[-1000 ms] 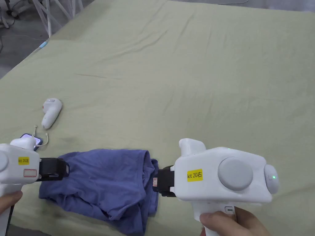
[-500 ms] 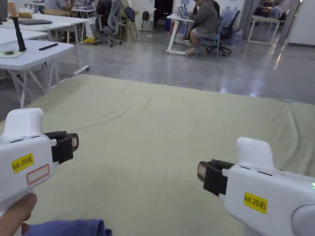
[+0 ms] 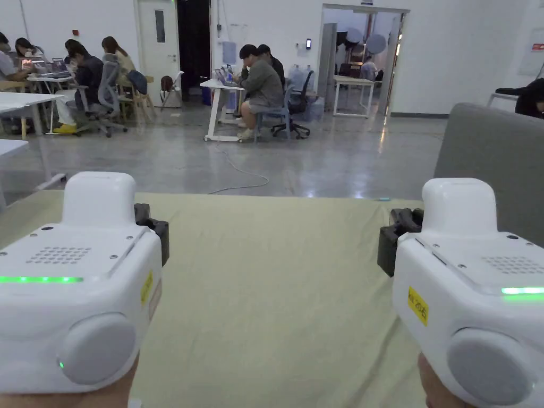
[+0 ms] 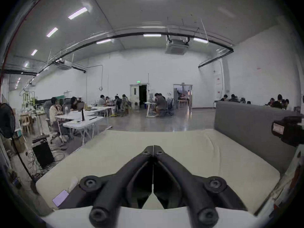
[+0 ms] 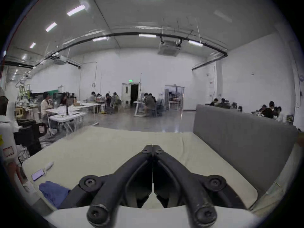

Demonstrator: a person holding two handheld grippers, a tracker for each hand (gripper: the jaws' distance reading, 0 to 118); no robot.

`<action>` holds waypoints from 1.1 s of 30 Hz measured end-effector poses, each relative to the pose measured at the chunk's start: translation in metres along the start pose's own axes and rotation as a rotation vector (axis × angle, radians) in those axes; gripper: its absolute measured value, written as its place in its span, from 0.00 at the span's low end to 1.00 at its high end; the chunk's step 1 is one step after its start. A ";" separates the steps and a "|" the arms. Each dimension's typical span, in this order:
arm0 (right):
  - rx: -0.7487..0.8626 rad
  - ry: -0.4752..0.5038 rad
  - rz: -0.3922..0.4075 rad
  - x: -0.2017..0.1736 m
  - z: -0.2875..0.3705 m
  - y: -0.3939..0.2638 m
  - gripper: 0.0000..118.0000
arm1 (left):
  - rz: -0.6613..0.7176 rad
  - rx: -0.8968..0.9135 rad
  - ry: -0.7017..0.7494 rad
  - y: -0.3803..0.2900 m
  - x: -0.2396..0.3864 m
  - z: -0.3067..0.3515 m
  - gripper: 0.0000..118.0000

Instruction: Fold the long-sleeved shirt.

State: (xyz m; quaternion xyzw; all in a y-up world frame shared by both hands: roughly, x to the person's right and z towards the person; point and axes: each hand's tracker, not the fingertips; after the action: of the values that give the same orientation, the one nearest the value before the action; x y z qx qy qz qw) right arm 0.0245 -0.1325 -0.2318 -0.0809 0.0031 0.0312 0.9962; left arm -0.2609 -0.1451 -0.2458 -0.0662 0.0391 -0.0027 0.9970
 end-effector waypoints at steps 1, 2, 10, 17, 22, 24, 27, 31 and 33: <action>-0.024 0.001 -0.006 0.002 -0.001 -0.006 0.00 | 0.001 -0.020 -0.004 -0.004 0.003 0.000 0.00; -0.044 -0.008 -0.015 0.005 -0.001 -0.012 0.00 | 0.007 -0.041 -0.009 -0.006 0.006 0.000 0.00; -0.075 0.011 -0.010 0.002 0.004 -0.012 0.00 | 0.003 -0.070 -0.030 -0.008 0.022 0.010 0.00; -0.123 0.041 0.002 -0.010 -0.002 -0.010 0.99 | -0.044 -0.092 -0.016 -0.006 0.025 0.009 0.91; -0.111 0.074 -0.050 -0.013 -0.007 -0.004 1.00 | -0.066 -0.056 -0.011 -0.006 0.020 0.019 1.00; -0.142 0.101 -0.066 -0.020 -0.015 -0.001 1.00 | -0.050 -0.073 -0.025 -0.006 0.019 0.019 1.00; -0.164 0.077 -0.053 -0.025 -0.011 -0.001 1.00 | -0.038 -0.095 -0.038 -0.008 0.018 0.013 1.00; -0.162 0.145 -0.057 -0.029 -0.005 -0.004 1.00 | -0.043 -0.140 -0.063 -0.010 0.018 0.012 1.00; -0.180 0.177 -0.111 -0.025 -0.002 -0.003 1.00 | -0.046 -0.136 -0.065 -0.010 0.018 0.012 1.00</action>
State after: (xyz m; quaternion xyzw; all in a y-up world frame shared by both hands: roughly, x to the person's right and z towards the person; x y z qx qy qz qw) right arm -0.0005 -0.1373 -0.2329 -0.1726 0.0835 -0.0313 0.9809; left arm -0.2420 -0.1540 -0.2342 -0.1346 0.0054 -0.0211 0.9907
